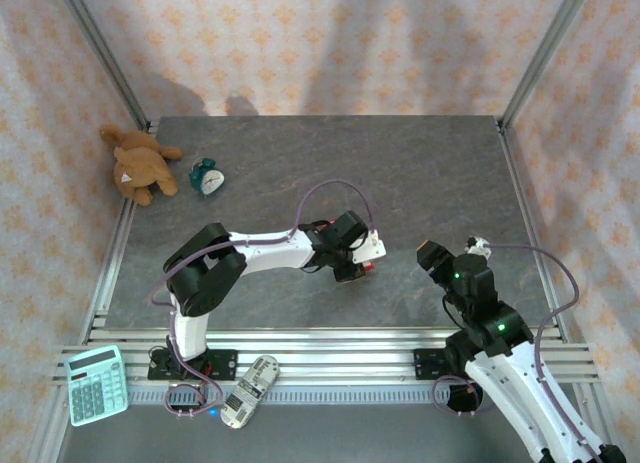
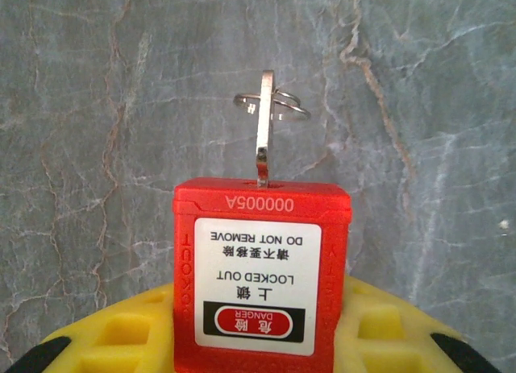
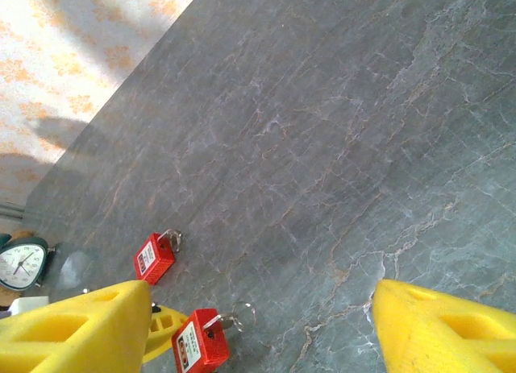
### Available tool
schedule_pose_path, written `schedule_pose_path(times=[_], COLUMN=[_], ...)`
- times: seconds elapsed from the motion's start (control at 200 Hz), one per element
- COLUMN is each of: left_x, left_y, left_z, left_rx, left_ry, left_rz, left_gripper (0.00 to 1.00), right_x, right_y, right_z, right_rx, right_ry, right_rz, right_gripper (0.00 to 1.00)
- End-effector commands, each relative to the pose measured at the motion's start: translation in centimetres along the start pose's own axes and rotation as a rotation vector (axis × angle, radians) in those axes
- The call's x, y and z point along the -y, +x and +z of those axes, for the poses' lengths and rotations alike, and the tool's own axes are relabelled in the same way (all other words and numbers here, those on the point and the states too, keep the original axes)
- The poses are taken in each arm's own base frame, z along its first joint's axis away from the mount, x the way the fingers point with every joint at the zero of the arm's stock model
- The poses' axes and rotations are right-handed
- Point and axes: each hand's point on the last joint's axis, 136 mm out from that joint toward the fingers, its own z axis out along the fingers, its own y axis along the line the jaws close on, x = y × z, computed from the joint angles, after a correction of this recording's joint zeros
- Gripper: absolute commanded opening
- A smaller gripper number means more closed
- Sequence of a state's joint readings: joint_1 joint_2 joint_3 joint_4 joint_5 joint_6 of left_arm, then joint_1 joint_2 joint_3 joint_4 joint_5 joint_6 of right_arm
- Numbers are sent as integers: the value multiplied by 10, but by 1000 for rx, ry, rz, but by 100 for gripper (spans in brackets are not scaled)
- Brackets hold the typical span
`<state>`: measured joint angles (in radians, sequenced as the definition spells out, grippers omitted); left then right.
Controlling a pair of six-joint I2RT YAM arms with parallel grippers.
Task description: Unlock with the key
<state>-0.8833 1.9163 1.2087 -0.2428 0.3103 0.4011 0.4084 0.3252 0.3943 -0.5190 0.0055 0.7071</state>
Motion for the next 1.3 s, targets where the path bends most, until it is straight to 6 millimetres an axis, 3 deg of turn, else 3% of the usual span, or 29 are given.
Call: schedule_pose_path(times=[0.0, 0.571, 0.821, 1.296], left_x=[-2, -43, -48, -55], left_y=[6, 33, 39, 24], left_z=[5, 18, 24, 3], left_rx=[-29, -168, -213, -173], left_ry=[12, -97, -99, -147], left_rz=[14, 34, 29, 38], left_gripper=[18, 21, 36, 54], right_x=[1, 1, 0, -10], right_y=[0, 2, 3, -4], right_z=[2, 2, 2, 0], right_rx=[6, -7, -7, -5], right_ry=[-5, -9, -11, -31], right_rz=[11, -7, -7, -21], right_gripper=[72, 72, 72, 72])
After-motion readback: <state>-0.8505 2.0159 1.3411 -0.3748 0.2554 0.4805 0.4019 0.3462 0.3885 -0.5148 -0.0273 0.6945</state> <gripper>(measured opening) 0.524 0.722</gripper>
